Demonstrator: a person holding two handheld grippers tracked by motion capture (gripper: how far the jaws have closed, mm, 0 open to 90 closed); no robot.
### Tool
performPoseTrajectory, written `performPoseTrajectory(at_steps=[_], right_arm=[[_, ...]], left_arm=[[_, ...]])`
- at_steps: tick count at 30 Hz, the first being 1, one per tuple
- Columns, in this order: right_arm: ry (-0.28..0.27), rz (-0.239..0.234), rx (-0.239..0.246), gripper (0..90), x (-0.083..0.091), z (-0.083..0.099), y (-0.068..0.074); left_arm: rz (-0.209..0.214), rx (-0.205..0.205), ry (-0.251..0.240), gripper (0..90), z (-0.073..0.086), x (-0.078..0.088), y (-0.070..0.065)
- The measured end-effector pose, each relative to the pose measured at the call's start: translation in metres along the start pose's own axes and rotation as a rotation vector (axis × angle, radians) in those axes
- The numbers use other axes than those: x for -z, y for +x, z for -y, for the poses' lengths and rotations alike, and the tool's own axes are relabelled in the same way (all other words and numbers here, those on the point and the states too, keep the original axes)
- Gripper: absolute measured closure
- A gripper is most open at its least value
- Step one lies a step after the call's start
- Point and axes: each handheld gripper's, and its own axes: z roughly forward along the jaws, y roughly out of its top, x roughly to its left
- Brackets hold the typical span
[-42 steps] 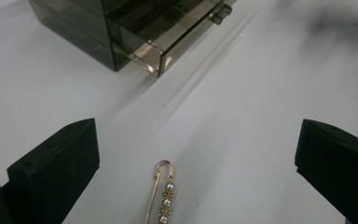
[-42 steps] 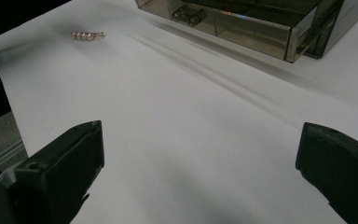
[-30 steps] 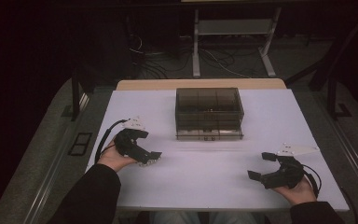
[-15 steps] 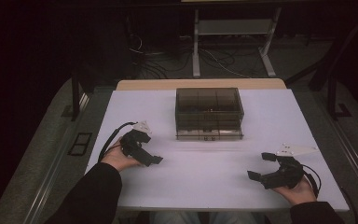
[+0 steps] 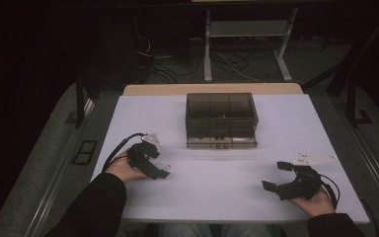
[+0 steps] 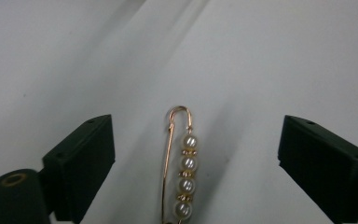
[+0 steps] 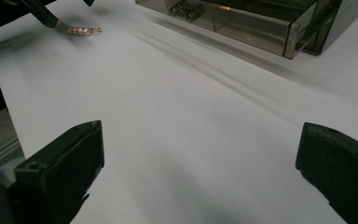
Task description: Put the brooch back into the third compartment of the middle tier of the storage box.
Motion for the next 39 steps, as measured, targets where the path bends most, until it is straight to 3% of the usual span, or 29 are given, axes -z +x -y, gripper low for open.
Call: performPoseTrajectory(at_steps=[17, 31, 39], right_arm=[[0.004, 0.004, 0.001, 0.7, -0.001, 0.000, 0.000], [0.008, 0.003, 0.003, 0.6, -0.002, 0.001, 0.000], [0.007, 0.002, 0.002, 0.7, -0.002, 0.001, 0.000]], left_arm=[[0.039, -0.035, 0.077, 41.3, 0.010, -0.001, 0.001], [0.039, -0.070, 0.117, 56.0, 0.009, -0.007, 0.000], [0.007, -0.083, 0.120, 65.0, 0.009, -0.008, 0.000]])
